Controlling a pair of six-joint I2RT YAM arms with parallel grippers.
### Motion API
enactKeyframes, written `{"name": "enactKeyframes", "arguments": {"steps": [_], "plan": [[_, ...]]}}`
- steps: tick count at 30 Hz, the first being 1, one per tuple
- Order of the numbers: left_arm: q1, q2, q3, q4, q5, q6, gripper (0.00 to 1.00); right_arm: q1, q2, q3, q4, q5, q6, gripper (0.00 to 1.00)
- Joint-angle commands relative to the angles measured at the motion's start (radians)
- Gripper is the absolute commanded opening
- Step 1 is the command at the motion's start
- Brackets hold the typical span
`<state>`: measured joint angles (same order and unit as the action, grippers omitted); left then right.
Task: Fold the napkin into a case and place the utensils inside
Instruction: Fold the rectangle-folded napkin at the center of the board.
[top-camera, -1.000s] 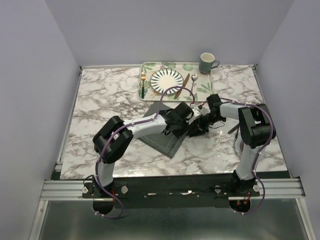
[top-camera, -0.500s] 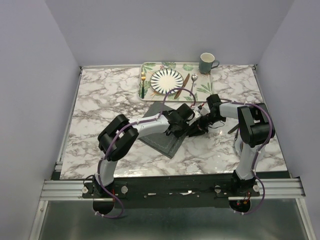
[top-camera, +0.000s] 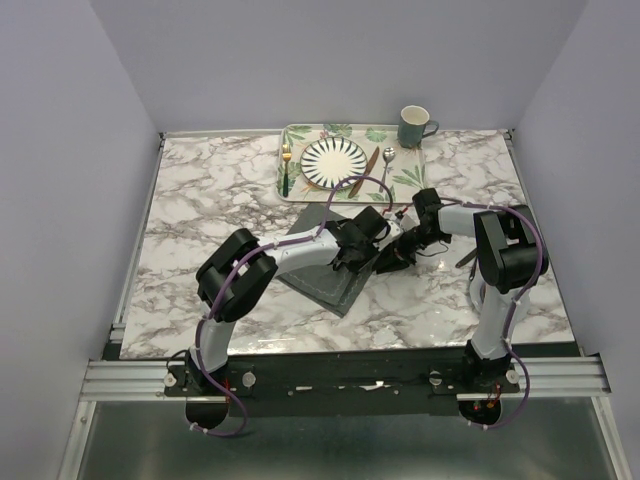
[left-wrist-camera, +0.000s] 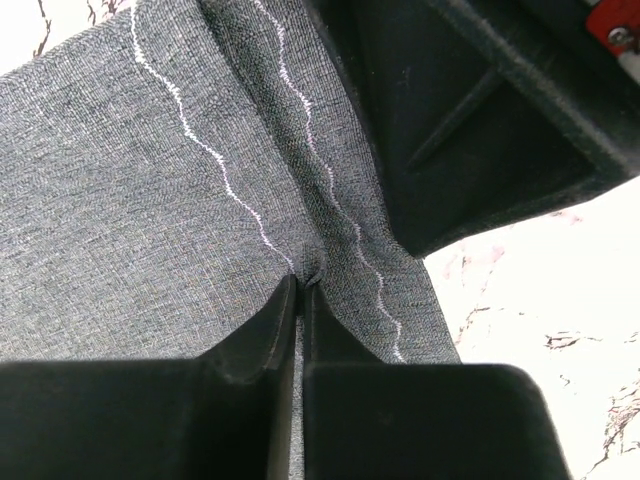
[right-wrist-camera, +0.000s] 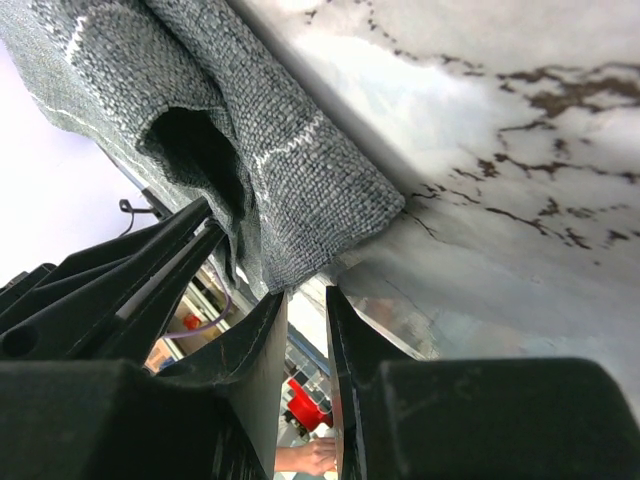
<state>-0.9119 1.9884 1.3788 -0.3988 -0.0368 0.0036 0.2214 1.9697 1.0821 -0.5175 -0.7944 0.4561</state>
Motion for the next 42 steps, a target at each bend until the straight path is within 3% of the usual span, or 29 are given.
{"name": "enactKeyframes", "arguments": {"steps": [1,3,25,33,42], "plan": [[-0.002,-0.01,0.022,-0.012,0.015,0.015,0.05,0.001,0.041,0.004,0.016,0.086,-0.014,0.31],[-0.002,-0.011,0.022,-0.012,0.017,0.012,0.0,0.001,0.041,0.002,0.016,0.087,-0.016,0.31],[-0.002,-0.071,0.048,-0.043,0.117,-0.059,0.0,0.001,0.046,-0.004,0.014,0.103,-0.019,0.29],[-0.002,-0.083,0.06,-0.055,0.14,-0.08,0.0,0.001,0.037,-0.01,0.01,0.119,-0.02,0.19],[-0.002,-0.056,0.106,-0.075,0.17,-0.108,0.0,0.001,0.041,-0.008,0.01,0.118,-0.022,0.15]]}}
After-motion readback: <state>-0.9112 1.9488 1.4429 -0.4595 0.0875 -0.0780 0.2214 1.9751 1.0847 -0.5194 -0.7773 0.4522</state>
